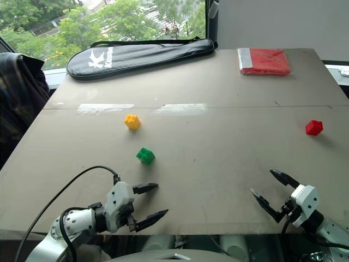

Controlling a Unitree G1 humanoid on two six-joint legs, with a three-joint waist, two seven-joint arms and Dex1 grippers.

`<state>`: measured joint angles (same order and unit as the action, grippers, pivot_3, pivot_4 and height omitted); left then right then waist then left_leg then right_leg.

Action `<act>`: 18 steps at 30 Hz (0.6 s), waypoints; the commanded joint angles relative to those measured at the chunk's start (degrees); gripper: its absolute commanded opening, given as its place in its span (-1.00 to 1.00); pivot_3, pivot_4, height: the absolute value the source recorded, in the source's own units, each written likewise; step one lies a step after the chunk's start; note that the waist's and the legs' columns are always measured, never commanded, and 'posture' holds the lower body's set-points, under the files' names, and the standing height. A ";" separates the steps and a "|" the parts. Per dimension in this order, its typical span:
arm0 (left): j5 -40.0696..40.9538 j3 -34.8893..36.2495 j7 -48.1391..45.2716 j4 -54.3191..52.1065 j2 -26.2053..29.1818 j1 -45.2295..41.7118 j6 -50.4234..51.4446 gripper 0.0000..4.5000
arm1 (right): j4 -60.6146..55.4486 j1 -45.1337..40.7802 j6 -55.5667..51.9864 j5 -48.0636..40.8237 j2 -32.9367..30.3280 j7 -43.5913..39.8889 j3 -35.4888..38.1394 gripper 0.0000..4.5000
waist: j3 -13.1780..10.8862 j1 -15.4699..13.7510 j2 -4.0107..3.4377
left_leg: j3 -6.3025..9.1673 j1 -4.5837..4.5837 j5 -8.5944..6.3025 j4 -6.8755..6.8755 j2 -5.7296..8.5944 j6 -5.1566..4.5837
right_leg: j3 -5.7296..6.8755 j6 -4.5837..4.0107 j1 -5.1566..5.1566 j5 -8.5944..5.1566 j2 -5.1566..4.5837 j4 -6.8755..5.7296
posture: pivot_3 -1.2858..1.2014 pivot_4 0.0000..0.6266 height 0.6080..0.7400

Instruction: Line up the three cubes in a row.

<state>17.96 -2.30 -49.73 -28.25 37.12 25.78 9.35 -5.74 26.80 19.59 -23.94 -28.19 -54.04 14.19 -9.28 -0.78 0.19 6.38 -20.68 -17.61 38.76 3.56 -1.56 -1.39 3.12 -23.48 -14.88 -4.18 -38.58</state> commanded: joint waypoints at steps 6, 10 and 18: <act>-2.51 -0.86 -1.65 15.32 -3.76 -0.22 -11.78 0.98 | 0.96 -1.75 0.59 -0.20 -0.34 -0.70 0.11 1.00 | 0.20 -0.03 -0.27 | -0.03 0.04 0.01 0.00 0.00 0.01 | -0.01 -0.03 0.03 0.03 0.00 0.00 | 0.03 -0.52 0.41; -2.58 -1.11 -2.70 19.77 -4.17 -1.36 -15.60 0.98 | 0.83 -1.17 0.53 0.16 0.04 -0.14 0.16 1.00 | 0.31 -0.01 -0.49 | 0.02 0.07 0.02 -0.01 -0.06 0.03 | 0.03 0.11 0.30 -0.11 0.04 -0.05 | 0.03 -0.52 0.41; -1.78 -1.68 -2.69 19.86 -4.07 -3.25 -15.43 0.98 | 0.31 -1.00 0.19 0.71 0.43 1.09 -0.09 1.00 | 0.35 0.04 -0.56 | -0.01 0.28 0.10 -0.01 -0.21 0.14 | 0.16 0.02 0.47 -0.06 0.07 -0.27 | 0.03 -0.52 0.41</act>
<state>17.66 -3.93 -53.76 -11.49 32.72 22.17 -8.95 -3.83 25.94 19.42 -22.92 -27.73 -53.30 13.95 -8.93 -0.73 -0.37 6.36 -20.41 -17.51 38.75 3.33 -1.41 -1.21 3.13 -23.01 -14.94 -4.10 -38.86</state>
